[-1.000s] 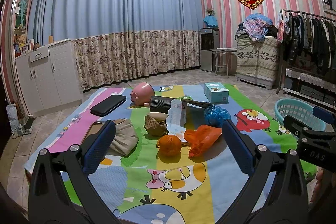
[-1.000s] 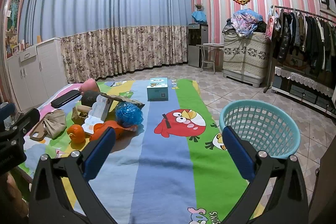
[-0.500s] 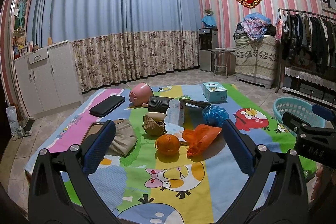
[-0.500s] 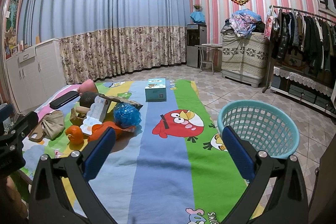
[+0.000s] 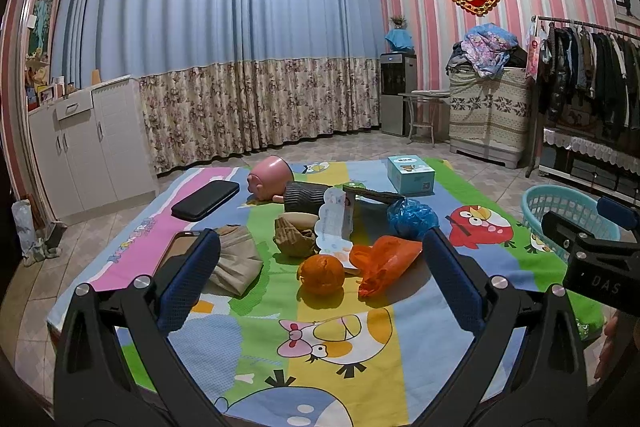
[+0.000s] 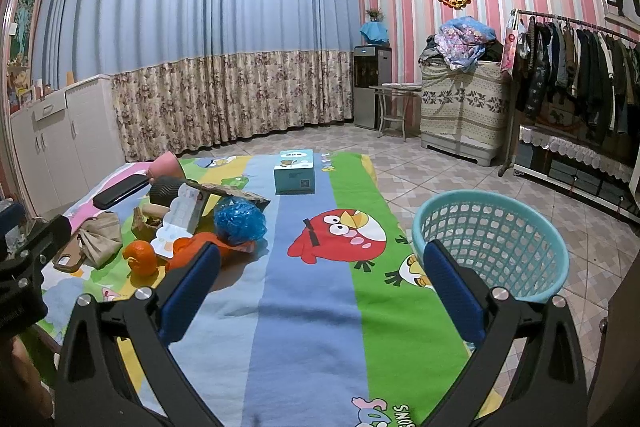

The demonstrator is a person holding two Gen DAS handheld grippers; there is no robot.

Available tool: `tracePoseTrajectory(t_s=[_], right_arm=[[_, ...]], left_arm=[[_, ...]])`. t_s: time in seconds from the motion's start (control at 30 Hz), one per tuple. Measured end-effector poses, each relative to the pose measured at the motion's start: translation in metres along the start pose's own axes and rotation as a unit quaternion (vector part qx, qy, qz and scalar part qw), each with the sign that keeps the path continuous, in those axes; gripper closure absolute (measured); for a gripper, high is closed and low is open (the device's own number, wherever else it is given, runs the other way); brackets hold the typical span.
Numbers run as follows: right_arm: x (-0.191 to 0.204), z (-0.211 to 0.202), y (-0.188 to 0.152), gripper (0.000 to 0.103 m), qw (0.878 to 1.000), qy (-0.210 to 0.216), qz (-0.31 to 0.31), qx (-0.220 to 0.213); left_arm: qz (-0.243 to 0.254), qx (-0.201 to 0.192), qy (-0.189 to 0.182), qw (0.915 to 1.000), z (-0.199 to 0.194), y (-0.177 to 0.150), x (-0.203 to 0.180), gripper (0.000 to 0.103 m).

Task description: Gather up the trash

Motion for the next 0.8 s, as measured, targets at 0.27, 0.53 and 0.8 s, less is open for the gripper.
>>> tracePoseTrajectory(t_s=[0.27, 0.53, 0.8], right_arm=[[0.0002, 0.0002, -0.0006, 0.004, 1.0, -0.001, -0.001, 0.001], [0.0002, 0.0001, -0.0008, 0.004, 1.0, -0.001, -0.003, 0.0], [-0.0002, 0.0005, -0.0006, 0.004, 1.0, -0.001, -0.003, 0.0]], left_arm=[[0.0, 0.002, 0.001, 1.0, 0.0012, -0.0014, 0.0012, 0.005], [-0.001, 0.002, 0.002, 1.0, 0.0028, -0.0025, 0.0019, 0.005], [-0.001, 0.003, 0.003, 1.0, 0.0043, -0.0032, 0.0025, 0.005]])
Point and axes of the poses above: each gripper's, at about its wrist camera, not at the fingertips, and z roughly the way its jaws point, x to its left, y to its top, the point moved 4 cm from there along z, roughly the way its jaws point, and after that the axes turned 10 degrees about z, right-handed, at the moved point
